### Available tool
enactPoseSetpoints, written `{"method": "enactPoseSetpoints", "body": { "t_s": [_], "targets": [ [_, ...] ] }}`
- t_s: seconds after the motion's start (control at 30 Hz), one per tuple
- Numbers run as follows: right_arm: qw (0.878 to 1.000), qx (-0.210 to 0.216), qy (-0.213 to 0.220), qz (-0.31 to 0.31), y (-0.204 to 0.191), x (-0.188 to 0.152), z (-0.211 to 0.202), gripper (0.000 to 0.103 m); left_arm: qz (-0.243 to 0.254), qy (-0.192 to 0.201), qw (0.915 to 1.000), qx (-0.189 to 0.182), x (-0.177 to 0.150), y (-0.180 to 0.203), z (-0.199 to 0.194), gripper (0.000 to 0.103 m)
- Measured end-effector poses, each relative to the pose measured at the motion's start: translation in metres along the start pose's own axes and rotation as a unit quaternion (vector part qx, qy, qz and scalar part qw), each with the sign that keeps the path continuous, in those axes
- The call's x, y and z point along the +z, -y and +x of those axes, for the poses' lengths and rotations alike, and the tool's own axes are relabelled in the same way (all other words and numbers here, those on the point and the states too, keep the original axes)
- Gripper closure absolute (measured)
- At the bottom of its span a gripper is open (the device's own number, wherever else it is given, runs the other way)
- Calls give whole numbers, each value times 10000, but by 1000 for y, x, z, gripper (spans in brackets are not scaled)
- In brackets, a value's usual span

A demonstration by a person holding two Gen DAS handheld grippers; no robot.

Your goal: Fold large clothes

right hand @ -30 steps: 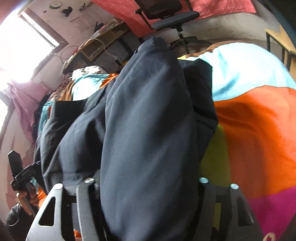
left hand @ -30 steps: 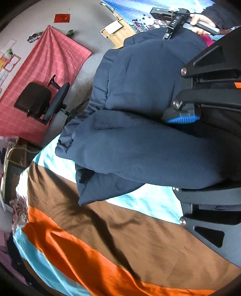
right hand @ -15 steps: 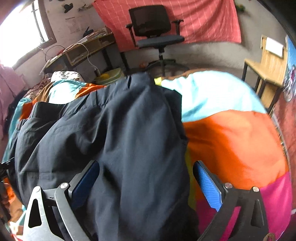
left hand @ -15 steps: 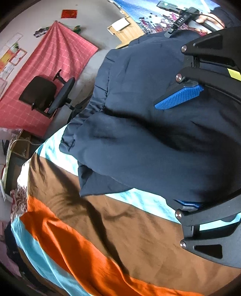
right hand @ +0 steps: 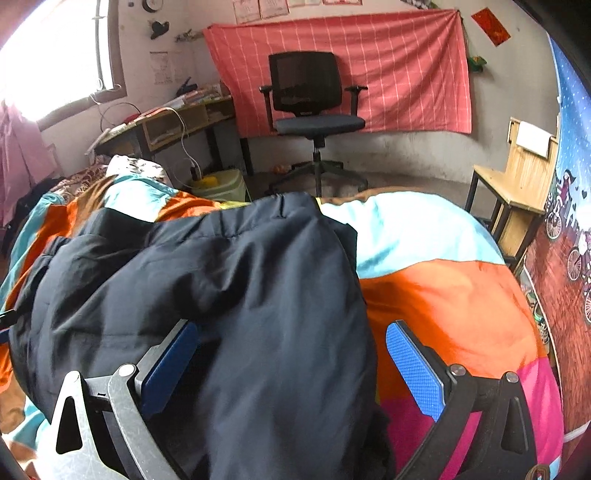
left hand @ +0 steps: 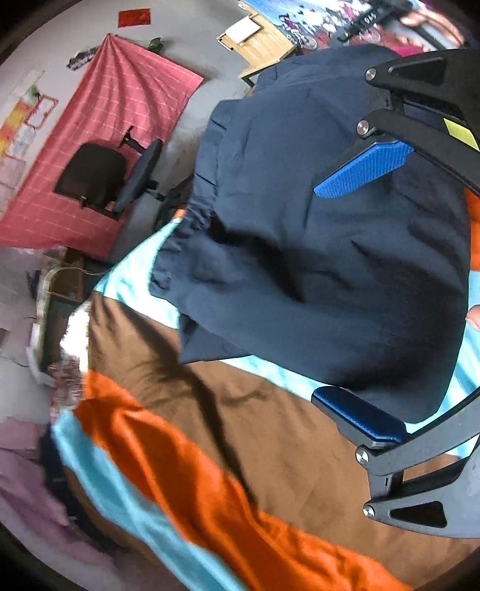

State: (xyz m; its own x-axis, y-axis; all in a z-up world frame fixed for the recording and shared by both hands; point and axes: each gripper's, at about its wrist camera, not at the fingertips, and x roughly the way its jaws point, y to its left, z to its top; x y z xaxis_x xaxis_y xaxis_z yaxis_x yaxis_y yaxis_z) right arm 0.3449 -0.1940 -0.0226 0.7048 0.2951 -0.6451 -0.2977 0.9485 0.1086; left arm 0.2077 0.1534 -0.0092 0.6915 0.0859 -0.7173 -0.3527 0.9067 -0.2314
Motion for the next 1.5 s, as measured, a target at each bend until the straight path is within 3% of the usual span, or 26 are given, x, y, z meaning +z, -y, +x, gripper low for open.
{"method": "enactPoseSetpoints", "body": {
  "t_s": [0.2,0.63,0.87,1.13,1.5],
  "targets": [
    [9993,93,281,-238,-18,-7,-22,0,456,660,9966,177,-10,23,-26,2],
    [9938,418,884,-532,-45,-18,-70,0,1111,1512,9821,170,-43,73,-73,2],
    [9891,521,1226,-624,-55,-31,-103,0,1226,1648,9786,131,-56,79,-94,2],
    [9860,628,1477,-460,-59,-45,-139,0,1524,2017,9673,187,-82,90,-131,2],
    [9815,695,1692,-560,-69,-76,-190,0,1542,2059,9663,108,-112,94,-159,2]
  ]
}}
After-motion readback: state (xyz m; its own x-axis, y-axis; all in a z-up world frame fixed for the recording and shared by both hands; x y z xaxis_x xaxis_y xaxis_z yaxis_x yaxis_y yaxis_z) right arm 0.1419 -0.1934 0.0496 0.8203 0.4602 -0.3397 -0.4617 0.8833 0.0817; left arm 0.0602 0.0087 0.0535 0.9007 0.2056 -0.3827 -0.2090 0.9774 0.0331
